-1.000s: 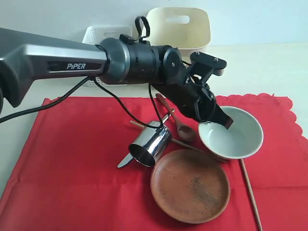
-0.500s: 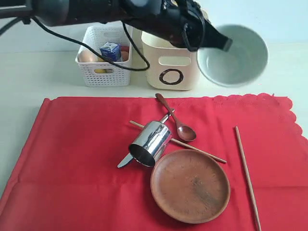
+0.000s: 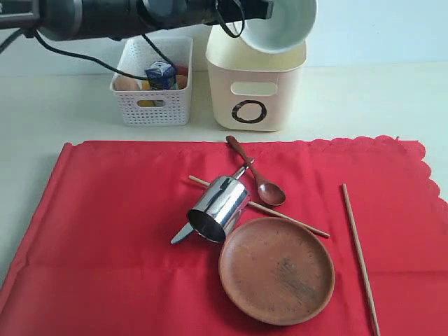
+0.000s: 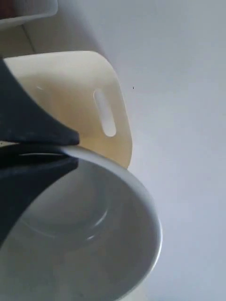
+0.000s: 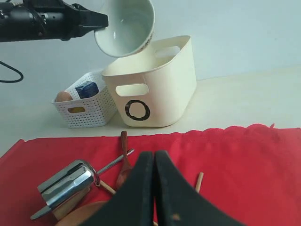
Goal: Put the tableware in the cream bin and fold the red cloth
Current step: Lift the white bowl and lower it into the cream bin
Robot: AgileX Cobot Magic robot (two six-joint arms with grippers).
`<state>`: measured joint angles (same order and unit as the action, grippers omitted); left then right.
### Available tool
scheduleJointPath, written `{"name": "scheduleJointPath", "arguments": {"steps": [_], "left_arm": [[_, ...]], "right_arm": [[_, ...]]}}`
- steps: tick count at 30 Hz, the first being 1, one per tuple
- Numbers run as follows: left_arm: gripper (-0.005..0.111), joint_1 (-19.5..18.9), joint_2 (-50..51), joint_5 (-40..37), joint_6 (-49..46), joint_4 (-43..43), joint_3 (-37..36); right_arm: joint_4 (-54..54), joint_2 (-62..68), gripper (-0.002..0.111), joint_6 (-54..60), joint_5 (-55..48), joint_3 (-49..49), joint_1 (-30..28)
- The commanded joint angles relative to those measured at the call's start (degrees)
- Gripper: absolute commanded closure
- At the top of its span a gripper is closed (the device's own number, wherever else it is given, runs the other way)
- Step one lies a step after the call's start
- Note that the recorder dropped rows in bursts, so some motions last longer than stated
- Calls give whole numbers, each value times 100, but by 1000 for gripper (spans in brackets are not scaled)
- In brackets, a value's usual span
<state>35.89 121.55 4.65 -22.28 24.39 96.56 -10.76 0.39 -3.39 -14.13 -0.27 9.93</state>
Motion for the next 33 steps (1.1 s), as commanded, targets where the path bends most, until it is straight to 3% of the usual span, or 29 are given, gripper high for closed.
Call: {"name": "scheduleJointPath", "arguments": {"steps": [1, 9, 21, 33], "left_arm": [[107, -11, 307, 589, 6, 2, 6], [105, -22, 635, 837, 19, 37, 6], [55, -57, 659, 824, 19, 27, 6], [54, -57, 501, 301, 2, 27, 6]], "right_arm": [[16, -39, 108, 36, 43, 27, -1], [16, -39, 108, 36, 43, 27, -1], [16, -39, 108, 36, 43, 27, -1], [16, -39, 108, 36, 43, 27, -1]]}}
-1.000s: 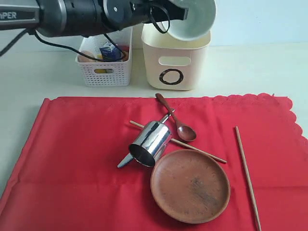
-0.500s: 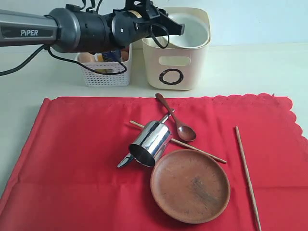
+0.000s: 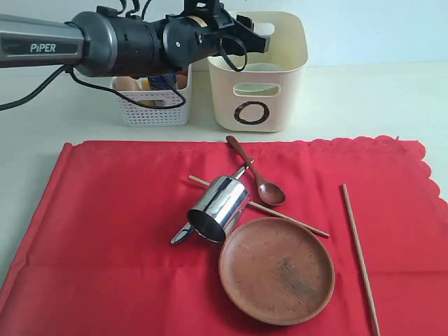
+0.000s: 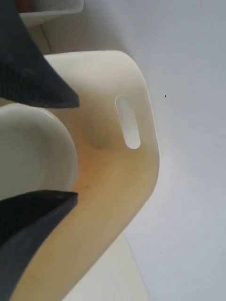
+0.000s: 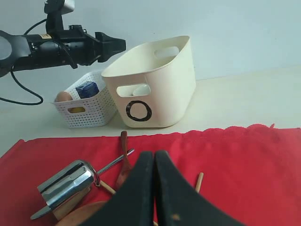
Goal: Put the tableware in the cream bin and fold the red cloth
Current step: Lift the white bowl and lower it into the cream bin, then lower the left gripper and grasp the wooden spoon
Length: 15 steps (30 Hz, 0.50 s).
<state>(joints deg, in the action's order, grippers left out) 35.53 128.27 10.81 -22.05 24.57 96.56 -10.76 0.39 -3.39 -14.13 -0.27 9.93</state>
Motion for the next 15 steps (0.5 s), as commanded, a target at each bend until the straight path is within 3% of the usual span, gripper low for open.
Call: {"name": "scheduleJointPath", "arguments": {"steps": [1, 9, 12, 15], "left_arm": [[54, -21, -202, -424, -21, 9, 6], [55, -21, -594, -1175, -21, 9, 6], [66, -21, -771, -1510, -21, 9, 6], [86, -21, -964, -1854, -21, -2, 6]], "right_arm": [[16, -39, 108, 36, 43, 27, -1], [16, -39, 108, 36, 43, 27, -1], [16, -39, 108, 36, 43, 27, -1], [16, -39, 108, 36, 43, 27, -1]]}}
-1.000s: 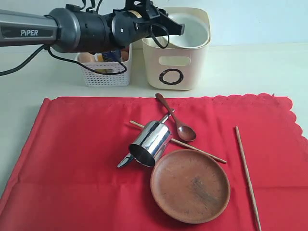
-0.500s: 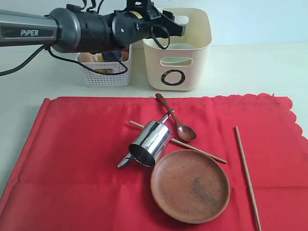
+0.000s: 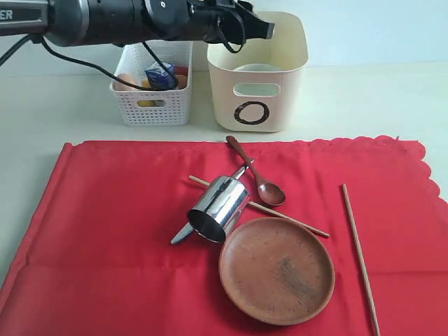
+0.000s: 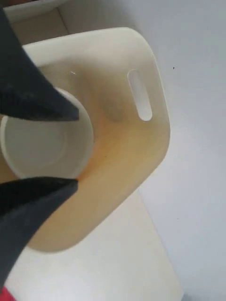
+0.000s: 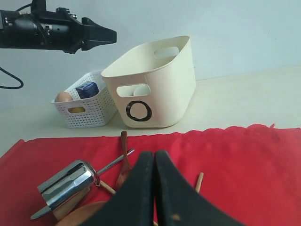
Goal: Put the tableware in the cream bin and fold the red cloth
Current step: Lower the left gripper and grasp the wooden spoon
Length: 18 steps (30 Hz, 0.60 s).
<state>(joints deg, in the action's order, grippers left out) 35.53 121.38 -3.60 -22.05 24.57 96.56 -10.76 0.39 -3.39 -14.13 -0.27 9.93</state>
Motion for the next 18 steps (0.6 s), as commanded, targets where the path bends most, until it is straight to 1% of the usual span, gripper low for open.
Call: {"name": "scheduleJointPath", "arguments": {"steps": [1, 2, 3, 6, 9, 10, 16, 18], "left_arm": [[94, -21, -339, -534, -21, -34, 6], [102, -21, -410, -685, -30, -99, 6], [107, -21, -482, -815, -47, -203, 6], [107, -21, -677, -1419, -47, -577, 6], [107, -21, -843, -2186, -47, -600, 6], [107, -21, -896, -2668, -76, -630, 6], [107, -10, -865, -3926, -162, -602, -28], [107, -10, -865, -4100, -162, -576, -147]], "right_arm": [[16, -39, 108, 36, 43, 27, -1], [16, -39, 108, 36, 43, 27, -1], [16, -39, 108, 36, 43, 27, -1], [16, -39, 108, 36, 43, 27, -1], [16, -39, 108, 36, 43, 27, -1], [16, -39, 108, 36, 43, 27, -1], [16, -39, 108, 36, 33, 27, -1], [16, -39, 108, 36, 33, 27, -1]]}}
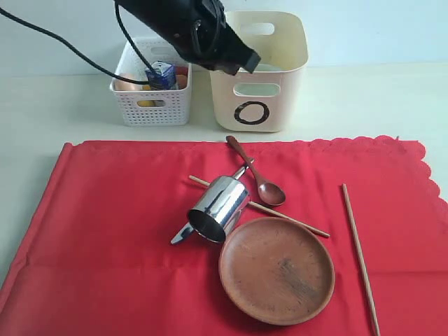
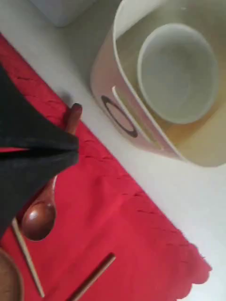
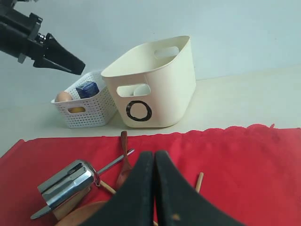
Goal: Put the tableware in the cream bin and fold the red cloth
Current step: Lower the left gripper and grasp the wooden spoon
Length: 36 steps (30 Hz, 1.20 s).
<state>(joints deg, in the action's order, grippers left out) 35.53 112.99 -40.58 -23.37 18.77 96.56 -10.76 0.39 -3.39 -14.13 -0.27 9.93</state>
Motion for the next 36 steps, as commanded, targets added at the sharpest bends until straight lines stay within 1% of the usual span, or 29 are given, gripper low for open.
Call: {"name": "scheduleJointPath", "arguments": {"steps": [1, 6, 9, 13, 15, 16, 17, 18, 19, 21, 26, 30, 32, 36], "left_arm": [[107, -10, -26, -416, -31, 4, -222], [107, -10, -26, -426, -31, 4, -862], [107, 9, 3, -373, -31, 4, -941], [106, 161, 309, -311, -31, 4, -941], [92, 255, 550, -91, -31, -26, -928], [78, 310, 672, 125, -31, -26, -928], [71, 338, 726, 260, -31, -15, -928], [58, 339, 803, 500, 36, 10, -928], [54, 339, 835, 629, 169, 10, -908], [49, 339, 949, 700, 415, -24, -823], [48, 368, 1249, 658, 641, -32, -393], [48, 383, 1513, 457, 984, -59, -26], [48, 383, 1643, 275, 1258, -194, 128], [48, 383, 1807, 215, 1771, -502, 280]], "right_arm": [[16, -39, 108, 36, 33, 27, -1], [16, -39, 108, 36, 33, 27, -1], [16, -39, 108, 36, 33, 27, -1], [16, -39, 108, 36, 33, 27, -1], [16, -39, 108, 36, 33, 27, -1], [16, -39, 108, 36, 33, 27, -1], [16, -39, 108, 36, 33, 27, -1], [16, -39, 108, 36, 33, 27, -1], [16, -39, 108, 36, 33, 27, -1], [16, -39, 108, 36, 33, 27, -1], [16, -39, 108, 36, 33, 27, -1], [16, -39, 108, 36, 33, 27, -1], [16, -39, 108, 36, 33, 27, -1], [16, -39, 108, 36, 33, 27, -1]]}}
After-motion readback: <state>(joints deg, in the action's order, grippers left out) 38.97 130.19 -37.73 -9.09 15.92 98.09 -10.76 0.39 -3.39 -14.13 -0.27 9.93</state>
